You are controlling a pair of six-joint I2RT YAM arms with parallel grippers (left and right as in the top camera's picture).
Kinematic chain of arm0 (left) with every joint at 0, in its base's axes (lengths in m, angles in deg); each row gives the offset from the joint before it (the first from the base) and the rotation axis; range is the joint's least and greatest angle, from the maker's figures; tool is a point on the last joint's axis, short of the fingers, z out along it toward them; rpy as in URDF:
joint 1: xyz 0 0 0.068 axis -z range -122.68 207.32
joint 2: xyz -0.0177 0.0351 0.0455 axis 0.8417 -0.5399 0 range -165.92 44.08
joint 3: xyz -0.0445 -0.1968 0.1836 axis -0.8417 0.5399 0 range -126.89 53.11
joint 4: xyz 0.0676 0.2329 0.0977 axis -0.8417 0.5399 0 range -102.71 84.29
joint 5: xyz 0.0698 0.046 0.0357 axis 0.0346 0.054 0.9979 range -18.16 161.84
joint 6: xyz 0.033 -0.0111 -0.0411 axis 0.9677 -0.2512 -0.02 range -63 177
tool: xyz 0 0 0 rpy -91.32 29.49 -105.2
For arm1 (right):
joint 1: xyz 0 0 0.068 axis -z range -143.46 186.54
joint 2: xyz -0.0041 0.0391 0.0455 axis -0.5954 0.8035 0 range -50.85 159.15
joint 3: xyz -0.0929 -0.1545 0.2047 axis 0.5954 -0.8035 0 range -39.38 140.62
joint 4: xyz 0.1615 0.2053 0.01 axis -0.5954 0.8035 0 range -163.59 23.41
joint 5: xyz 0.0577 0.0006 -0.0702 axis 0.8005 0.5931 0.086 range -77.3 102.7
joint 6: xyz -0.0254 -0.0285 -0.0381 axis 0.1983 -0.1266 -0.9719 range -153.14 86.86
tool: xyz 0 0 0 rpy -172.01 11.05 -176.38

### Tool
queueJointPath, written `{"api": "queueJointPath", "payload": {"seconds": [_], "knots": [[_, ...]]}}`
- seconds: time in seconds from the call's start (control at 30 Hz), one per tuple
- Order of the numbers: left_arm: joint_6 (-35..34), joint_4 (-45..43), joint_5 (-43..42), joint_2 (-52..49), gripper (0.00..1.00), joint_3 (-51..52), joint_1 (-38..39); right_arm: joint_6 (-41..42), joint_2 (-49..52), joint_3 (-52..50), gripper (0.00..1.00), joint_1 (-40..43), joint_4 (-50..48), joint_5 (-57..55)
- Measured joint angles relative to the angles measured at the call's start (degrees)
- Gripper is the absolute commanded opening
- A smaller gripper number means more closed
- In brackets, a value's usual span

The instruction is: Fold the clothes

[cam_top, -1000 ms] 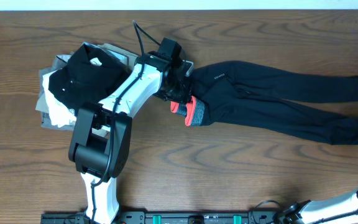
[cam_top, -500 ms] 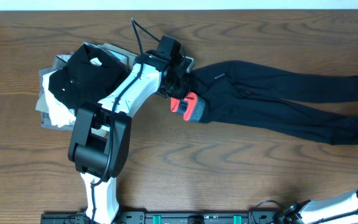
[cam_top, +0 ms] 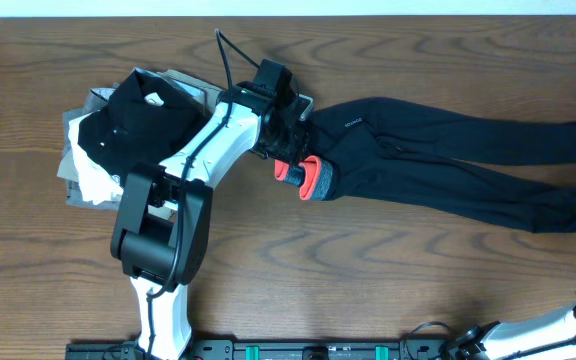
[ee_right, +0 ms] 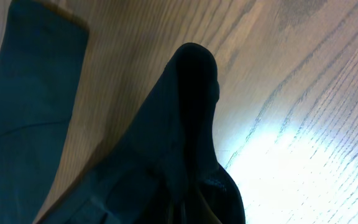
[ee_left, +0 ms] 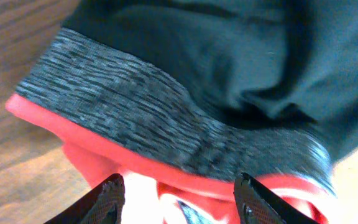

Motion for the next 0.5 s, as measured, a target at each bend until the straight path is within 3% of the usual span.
{"api": "queueJointPath", "payload": {"seconds": [0.07,0.2,0.3,0.5], "knots": [[0.17,-0.46,0.74,-0.76,0.54,0.0,0.0,0.0,0.0,0.0,0.01,0.0,0.0,0.02],[0.2,-2.19,1.62,-2.43,0.28,0.0,0.0,0.0,0.0,0.0,0.01,0.0,0.04,0.0],[-0.63,-3.5,1.81,-2.69,0.14,0.0,0.0,0.0,0.0,0.0,0.01,0.0,0.28,0.0],[-1.46,-3.69,1.79,-2.51,0.08,-0.22,0.02,0.0,-0.02,0.0,0.01,0.0,0.31,0.02]]}}
